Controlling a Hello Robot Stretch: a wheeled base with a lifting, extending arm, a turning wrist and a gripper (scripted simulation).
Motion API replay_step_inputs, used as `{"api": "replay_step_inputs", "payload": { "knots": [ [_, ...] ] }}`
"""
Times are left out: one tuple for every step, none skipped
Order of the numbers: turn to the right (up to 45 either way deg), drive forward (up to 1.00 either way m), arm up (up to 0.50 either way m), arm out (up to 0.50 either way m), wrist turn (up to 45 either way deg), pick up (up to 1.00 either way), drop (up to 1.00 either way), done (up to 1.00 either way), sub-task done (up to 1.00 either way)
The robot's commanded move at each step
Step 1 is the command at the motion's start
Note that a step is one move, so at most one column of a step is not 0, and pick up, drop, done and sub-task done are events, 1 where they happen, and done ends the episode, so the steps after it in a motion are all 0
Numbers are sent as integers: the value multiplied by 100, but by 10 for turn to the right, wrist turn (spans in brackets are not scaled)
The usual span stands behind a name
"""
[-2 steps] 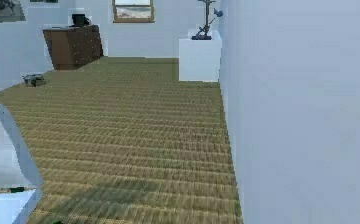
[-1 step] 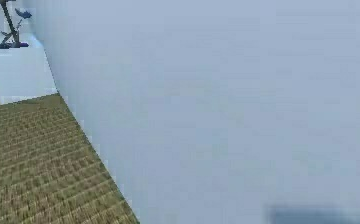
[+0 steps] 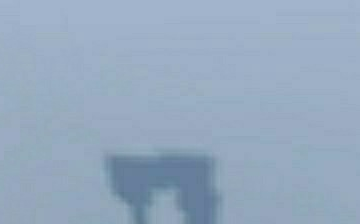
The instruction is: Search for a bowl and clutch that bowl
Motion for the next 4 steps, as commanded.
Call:
{"api": "replay_step_inputs", "payload": {
  "knots": [
    [420,0,0,0,0,0,0,0,0],
    [450,0,0,0,0,0,0,0,0],
    [60,0,0,0,0,0,0,0,0],
    [0,30,0,0,0,0,0,0,0]
  ]
}}
